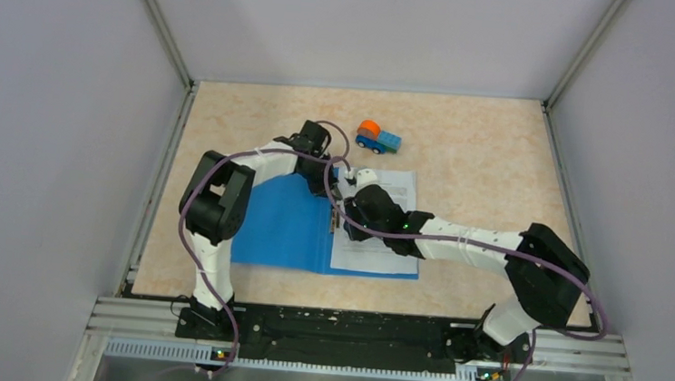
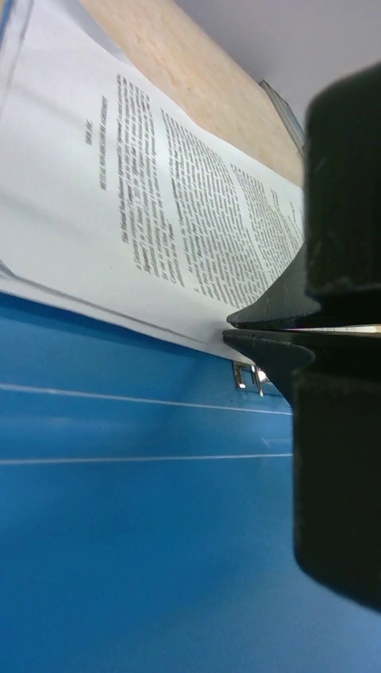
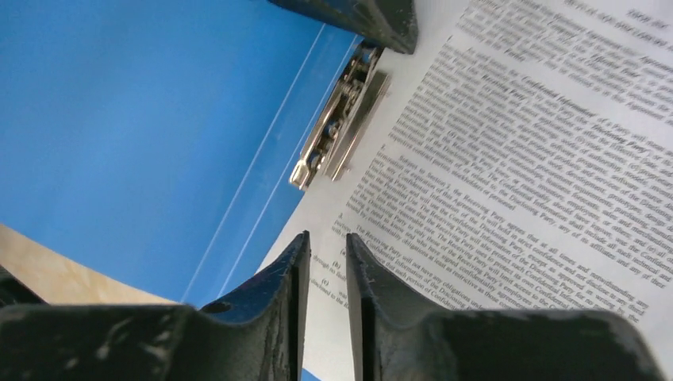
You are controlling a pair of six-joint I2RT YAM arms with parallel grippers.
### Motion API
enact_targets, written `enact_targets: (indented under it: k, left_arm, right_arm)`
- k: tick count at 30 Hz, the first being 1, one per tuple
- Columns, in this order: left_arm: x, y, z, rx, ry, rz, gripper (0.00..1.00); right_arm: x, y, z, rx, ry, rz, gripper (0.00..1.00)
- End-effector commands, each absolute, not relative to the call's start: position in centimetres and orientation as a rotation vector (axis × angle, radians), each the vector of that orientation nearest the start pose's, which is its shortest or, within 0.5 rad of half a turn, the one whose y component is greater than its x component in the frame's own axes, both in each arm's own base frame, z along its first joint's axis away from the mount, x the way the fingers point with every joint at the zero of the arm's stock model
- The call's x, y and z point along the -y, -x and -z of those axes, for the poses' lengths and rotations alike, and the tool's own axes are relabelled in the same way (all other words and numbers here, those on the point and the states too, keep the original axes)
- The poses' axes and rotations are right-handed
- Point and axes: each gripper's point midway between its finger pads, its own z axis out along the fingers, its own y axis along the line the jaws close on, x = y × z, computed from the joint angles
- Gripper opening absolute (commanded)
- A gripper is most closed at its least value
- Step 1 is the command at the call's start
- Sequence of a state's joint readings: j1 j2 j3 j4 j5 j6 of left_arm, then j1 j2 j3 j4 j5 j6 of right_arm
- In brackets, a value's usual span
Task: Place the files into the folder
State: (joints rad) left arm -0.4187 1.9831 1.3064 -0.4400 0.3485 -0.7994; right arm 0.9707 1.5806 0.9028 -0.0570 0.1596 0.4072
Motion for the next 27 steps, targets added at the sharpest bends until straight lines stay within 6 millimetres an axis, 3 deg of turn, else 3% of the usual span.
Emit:
enact_targets:
  k: [1,5,9,15,20,22,23,26,27]
  left_arm:
    - [26.5,-38.6,-9.0,-2.663,0.307,0.803,0.00]
    - [27.7,-39.2,-11.9,-2.611,0.253,0.843,0.01]
    - [28.1,-39.6,-14.7,-2.548,0.216,0.854,0.10]
    - [25.3,-39.8,-17.0,-2.489,0.186,0.693,0.28]
    - [18.2,-40.0,-18.4,-2.412,0.274,0.447,0.59]
    - [14.7,-39.9,-19.3,-2.369,0.330,0.360,0.78]
    - [13.2,-39.6,-19.6,-2.353,0.357,0.334,0.83]
    - [8.8,-38.8,-20.4,-2.304,0.457,0.263,0.85]
    - [7.4,-38.5,-20.6,-2.286,0.489,0.233,0.95]
  right_arm:
    - [-32.8,-26.6,-11.5,-2.159,0.337,-0.565,0.26]
    - [-31.4,-27.5,-12.7,-2.122,0.221,-0.550,0.30]
    - [-30.3,-27.7,-13.4,-2.075,0.151,-0.546,0.38]
    - [-30.1,-28.1,-13.0,-2.072,0.150,-0.513,0.49]
    - [-30.8,-28.5,-11.9,-2.119,0.159,-0.486,0.62]
    - [-31.4,-28.9,-11.2,-2.147,0.174,-0.466,0.65]
    - [-31.8,-29.0,-10.8,-2.159,0.182,-0.460,0.66]
    - [-32.8,-29.6,-9.3,-2.201,0.197,-0.431,0.69]
    - [-33.1,-29.9,-8.8,-2.213,0.200,-0.417,0.70]
